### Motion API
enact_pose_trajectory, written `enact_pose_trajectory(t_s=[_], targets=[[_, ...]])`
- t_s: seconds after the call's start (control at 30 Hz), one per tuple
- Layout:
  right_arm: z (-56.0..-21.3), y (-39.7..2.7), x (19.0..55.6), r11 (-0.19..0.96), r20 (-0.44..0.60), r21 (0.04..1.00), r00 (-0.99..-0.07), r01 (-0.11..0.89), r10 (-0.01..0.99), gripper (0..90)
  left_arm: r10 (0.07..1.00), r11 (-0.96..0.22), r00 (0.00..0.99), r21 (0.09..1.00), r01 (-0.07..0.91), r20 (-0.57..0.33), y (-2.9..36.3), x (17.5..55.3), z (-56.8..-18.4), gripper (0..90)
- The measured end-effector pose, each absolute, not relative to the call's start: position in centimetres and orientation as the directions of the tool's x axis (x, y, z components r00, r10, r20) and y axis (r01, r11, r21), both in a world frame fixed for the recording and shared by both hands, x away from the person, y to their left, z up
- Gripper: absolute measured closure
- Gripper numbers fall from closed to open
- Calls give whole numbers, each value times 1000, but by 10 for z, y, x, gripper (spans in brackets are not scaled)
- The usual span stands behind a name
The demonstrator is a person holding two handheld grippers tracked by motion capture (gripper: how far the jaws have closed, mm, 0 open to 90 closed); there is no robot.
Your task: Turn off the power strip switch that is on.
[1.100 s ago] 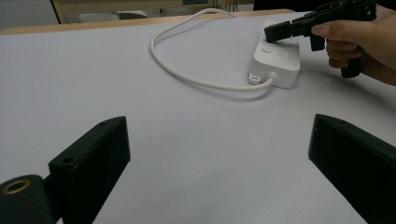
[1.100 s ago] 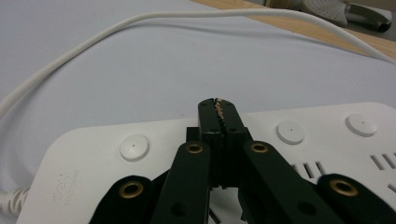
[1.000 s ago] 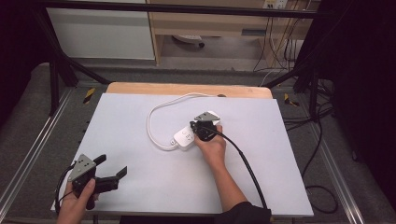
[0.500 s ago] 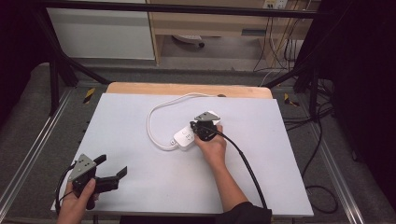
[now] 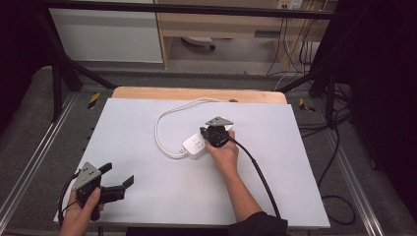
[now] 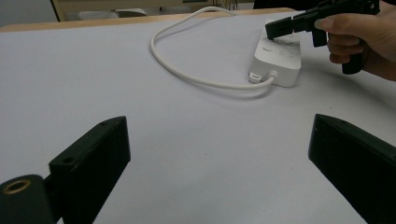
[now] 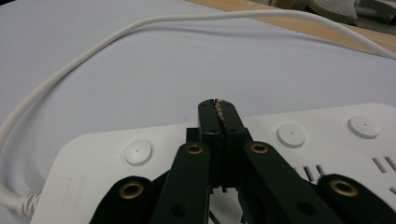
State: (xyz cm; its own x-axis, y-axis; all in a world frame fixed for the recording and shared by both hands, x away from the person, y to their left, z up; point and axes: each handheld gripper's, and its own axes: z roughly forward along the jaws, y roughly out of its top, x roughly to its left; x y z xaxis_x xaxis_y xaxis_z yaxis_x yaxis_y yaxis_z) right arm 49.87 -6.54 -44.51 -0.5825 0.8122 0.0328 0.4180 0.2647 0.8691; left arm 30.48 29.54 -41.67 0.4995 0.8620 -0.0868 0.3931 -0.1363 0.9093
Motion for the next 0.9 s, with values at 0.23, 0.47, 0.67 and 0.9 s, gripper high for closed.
enact_pose_trajectory(t_s=[0.23,0.47,0.67,0.9], targets=[[-445,-65,500,249,53,869,-580,428,813,900,862,-135,499,909,394,-88,296,305,-417,54],[-445,-67,502,241,61,869,-577,431,814,900,860,-137,502,909,393,-87,296,305,-417,54],[-444,-68,501,236,66,868,-574,436,816,900,861,-137,500,909,393,-87,296,305,-417,54],[-441,-70,500,219,78,872,-568,437,819,900,862,-139,501,909,392,-84,296,305,-417,54]])
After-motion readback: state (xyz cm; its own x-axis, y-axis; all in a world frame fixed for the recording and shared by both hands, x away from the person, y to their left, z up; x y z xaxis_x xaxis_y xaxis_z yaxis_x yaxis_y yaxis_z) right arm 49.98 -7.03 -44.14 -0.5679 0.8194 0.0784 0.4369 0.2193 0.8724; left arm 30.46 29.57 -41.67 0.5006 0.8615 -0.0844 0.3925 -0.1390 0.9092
